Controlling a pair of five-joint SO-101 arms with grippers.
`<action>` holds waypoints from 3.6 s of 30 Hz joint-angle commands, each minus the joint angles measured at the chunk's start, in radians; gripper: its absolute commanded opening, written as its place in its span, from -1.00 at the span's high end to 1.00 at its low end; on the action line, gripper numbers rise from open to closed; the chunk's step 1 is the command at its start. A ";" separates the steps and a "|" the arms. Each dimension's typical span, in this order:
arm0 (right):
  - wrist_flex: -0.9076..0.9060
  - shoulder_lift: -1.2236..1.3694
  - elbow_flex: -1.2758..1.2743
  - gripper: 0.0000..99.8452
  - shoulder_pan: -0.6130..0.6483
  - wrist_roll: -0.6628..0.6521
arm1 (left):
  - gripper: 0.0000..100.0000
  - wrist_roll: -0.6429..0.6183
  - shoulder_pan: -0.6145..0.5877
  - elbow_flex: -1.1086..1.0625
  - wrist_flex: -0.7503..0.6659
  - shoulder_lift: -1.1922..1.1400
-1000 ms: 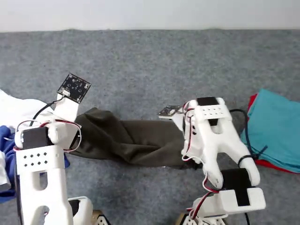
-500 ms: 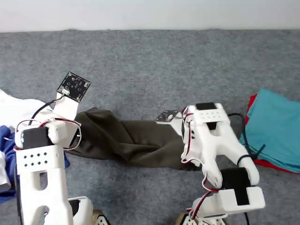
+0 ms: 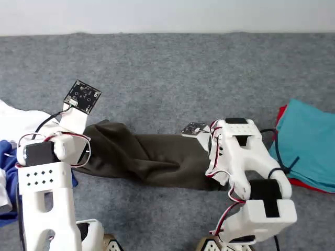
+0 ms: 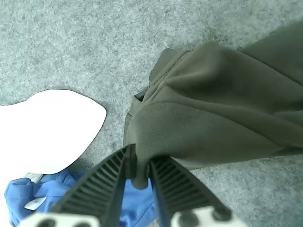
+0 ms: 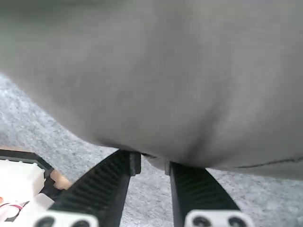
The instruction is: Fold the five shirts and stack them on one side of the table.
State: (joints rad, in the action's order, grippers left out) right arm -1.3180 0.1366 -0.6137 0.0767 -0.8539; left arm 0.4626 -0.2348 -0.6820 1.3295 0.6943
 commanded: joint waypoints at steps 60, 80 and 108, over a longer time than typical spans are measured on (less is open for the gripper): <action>-0.335 -0.495 0.146 0.75 0.513 0.196 | 0.97 -0.086 0.021 0.541 0.118 -0.242; -0.119 -0.242 0.101 0.53 0.561 0.196 | 0.97 -0.089 0.028 0.536 0.118 -0.242; -0.070 0.053 0.147 0.90 0.639 0.253 | 0.97 -0.087 0.026 0.499 0.153 -0.242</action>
State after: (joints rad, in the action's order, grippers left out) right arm -1.3380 0.1626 -0.4879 0.7288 -0.6038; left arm 0.3828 -0.2102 -0.1895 1.4737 0.4488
